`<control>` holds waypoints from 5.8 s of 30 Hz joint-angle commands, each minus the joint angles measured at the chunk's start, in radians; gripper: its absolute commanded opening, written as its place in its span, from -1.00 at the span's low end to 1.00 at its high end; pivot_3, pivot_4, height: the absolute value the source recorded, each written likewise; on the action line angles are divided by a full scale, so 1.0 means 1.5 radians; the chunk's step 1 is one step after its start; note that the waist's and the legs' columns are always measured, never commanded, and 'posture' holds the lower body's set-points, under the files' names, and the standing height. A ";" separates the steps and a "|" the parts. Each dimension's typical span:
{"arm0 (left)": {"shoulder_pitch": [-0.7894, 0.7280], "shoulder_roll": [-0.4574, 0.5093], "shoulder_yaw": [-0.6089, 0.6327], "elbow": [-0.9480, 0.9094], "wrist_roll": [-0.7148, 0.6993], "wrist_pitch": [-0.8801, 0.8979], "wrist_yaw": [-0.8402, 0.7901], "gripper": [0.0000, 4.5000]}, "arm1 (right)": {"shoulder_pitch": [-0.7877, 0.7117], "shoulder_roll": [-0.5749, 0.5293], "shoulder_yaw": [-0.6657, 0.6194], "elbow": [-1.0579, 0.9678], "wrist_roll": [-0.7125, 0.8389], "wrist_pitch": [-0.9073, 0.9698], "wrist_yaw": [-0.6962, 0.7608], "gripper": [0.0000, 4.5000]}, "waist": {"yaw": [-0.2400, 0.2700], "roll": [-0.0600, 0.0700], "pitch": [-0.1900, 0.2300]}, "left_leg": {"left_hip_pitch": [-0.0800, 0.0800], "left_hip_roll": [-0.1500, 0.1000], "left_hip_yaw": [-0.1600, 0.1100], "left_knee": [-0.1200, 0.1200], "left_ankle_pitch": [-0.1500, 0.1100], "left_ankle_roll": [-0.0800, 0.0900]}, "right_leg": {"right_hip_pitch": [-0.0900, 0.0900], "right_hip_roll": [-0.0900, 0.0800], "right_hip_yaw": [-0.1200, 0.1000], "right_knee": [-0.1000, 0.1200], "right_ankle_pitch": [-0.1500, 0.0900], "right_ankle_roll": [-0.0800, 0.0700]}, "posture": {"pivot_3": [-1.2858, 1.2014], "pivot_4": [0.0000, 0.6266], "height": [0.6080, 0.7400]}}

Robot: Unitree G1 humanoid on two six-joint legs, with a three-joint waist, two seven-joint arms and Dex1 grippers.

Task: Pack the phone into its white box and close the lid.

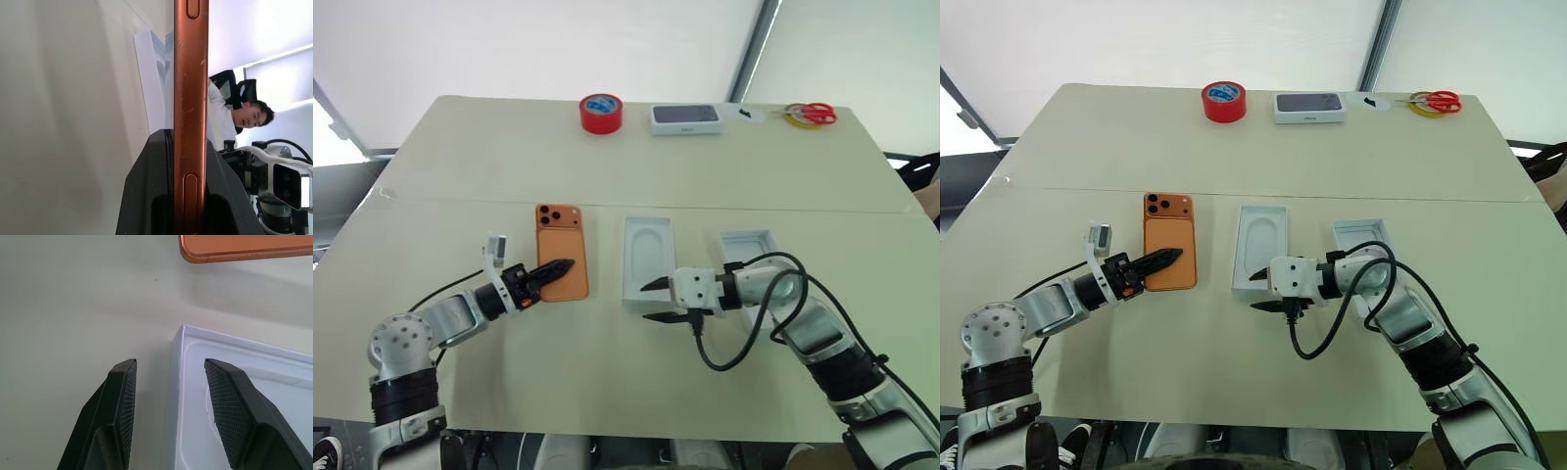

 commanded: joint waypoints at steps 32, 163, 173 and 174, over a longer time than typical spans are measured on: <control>-0.143 -0.026 -0.079 0.045 0.003 -0.039 -0.011 -1.00 | -0.057 0.060 0.005 -0.113 0.045 0.207 -0.049 0.26 | 0.001 0.000 0.000 | 0.000 0.000 0.000 0.001 0.000 0.000 | 0.000 0.001 0.000 0.000 0.000 0.000 | 0.03 -0.52 1.00; 0.016 0.137 -0.235 -0.126 0.495 -0.649 -0.474 0.07 | 0.081 -0.231 -0.320 -0.086 0.160 0.408 -0.133 0.28 | 0.017 0.003 0.001 | 0.000 0.001 -0.001 0.008 -0.005 0.008 | 0.004 -0.001 -0.001 0.000 0.000 0.000 | 0.03 -0.52 1.00; 0.045 0.155 -0.230 -0.070 0.521 -0.790 -0.530 0.07 | 0.211 -0.257 -0.354 -0.311 0.178 0.729 -0.266 0.28 | 0.014 0.004 0.001 | -0.001 0.001 -0.001 0.007 -0.005 0.009 | 0.003 -0.001 -0.001 -0.001 0.000 0.000 | 0.03 -0.52 1.00; 0.046 0.156 -0.231 -0.068 0.523 -0.796 -0.532 0.07 | 0.207 -0.253 -0.355 -0.316 0.179 0.737 -0.277 0.28 | 0.013 0.004 0.001 | -0.001 0.001 -0.001 0.007 -0.005 0.009 | 0.003 -0.001 -0.001 -0.001 0.000 0.000 | 0.03 -0.52 1.00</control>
